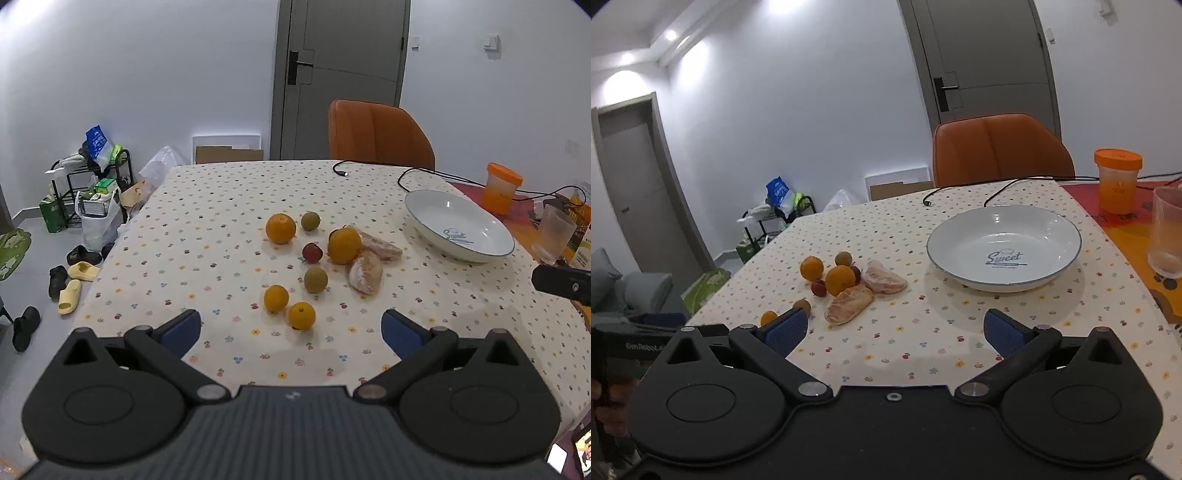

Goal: Organize fruits

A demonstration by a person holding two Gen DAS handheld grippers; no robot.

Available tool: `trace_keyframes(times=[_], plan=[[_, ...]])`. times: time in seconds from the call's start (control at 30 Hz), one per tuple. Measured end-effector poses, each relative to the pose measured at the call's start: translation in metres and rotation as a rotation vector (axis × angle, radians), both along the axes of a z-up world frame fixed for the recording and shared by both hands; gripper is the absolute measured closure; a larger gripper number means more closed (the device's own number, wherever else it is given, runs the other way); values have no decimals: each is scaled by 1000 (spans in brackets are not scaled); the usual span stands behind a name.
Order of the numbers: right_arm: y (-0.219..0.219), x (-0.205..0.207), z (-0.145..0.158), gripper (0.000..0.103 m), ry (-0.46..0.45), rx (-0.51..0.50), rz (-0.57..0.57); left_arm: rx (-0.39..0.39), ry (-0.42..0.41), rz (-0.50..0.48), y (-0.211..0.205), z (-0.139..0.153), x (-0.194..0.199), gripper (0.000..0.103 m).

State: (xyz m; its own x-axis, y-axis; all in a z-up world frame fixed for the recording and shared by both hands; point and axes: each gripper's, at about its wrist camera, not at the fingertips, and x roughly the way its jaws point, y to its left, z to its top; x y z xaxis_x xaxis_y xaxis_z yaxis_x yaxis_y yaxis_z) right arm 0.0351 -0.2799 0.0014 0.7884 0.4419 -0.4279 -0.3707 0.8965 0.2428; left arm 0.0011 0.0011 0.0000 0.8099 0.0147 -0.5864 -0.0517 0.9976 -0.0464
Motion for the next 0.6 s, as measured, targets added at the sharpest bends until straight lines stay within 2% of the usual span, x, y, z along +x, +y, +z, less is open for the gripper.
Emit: trace_keyframes(times=[0.17,0.23,0.6], plan=[[-1,-2,2,0,4,12,3,4,-3,16,1,0,1,0],[-4,-4,4,0,14,-6,-36,-15,-3,-13,-3,1,-2,0],[2,-2,5,0,34,-41,-22,-20,-11,-15,-5,6,-5,0]])
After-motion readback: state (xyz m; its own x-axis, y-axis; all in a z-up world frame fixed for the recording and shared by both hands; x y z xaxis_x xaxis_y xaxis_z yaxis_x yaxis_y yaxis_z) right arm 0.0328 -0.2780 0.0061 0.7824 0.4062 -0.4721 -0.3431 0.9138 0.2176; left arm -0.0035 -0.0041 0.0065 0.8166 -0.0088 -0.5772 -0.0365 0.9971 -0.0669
